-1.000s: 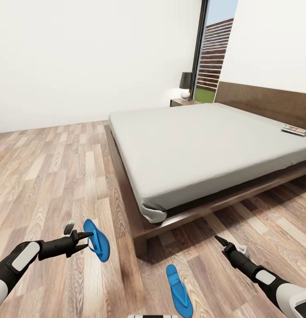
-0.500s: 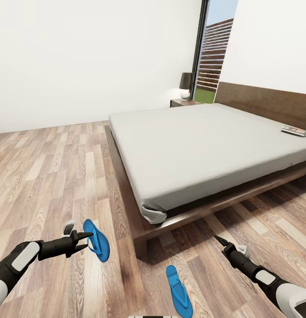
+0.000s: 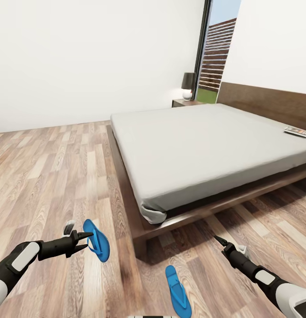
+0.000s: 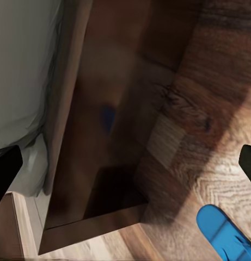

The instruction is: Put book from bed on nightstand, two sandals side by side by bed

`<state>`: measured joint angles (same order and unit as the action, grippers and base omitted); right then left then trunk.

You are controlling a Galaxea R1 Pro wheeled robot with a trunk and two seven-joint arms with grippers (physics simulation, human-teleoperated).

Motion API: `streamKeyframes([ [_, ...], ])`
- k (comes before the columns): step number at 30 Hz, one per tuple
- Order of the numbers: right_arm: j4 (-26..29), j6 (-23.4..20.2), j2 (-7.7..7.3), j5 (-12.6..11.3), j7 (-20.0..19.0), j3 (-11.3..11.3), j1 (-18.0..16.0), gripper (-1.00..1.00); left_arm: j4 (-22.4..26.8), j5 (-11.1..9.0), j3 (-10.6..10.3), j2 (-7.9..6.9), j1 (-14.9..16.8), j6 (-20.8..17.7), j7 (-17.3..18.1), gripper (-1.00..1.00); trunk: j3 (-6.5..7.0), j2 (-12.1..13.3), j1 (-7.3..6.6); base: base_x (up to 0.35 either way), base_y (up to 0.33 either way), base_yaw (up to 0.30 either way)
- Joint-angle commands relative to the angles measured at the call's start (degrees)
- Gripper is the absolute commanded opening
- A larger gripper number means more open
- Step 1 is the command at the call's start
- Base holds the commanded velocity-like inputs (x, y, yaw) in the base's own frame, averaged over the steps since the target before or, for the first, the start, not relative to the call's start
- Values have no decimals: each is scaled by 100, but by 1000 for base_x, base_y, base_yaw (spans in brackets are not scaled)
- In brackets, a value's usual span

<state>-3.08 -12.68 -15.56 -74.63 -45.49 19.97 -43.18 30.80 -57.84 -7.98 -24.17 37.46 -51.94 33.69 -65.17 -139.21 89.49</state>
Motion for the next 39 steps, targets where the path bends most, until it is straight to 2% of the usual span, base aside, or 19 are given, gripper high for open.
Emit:
streamKeyframes([
  [1,-17,-50,0,-61,-28,33,-7,100,-4,-4,-28,-7,6,-3,32,-100,-5,-2,-1,0,-165,209],
  [15,-15,-33,0,-61,-26,38,-7,100,-36,-8,-28,-2,6,-6,40,-100,-5,-2,-1,-8,-85,237],
  [26,-17,-25,0,-53,-29,47,-7,100,-39,-17,-28,-2,6,-6,50,-100,-5,-2,-1,-132,-137,57],
  [39,-17,-24,0,-54,-21,51,-7,100,-47,-17,-28,0,6,-3,38,-100,-5,-2,-1,-27,-39,222],
])
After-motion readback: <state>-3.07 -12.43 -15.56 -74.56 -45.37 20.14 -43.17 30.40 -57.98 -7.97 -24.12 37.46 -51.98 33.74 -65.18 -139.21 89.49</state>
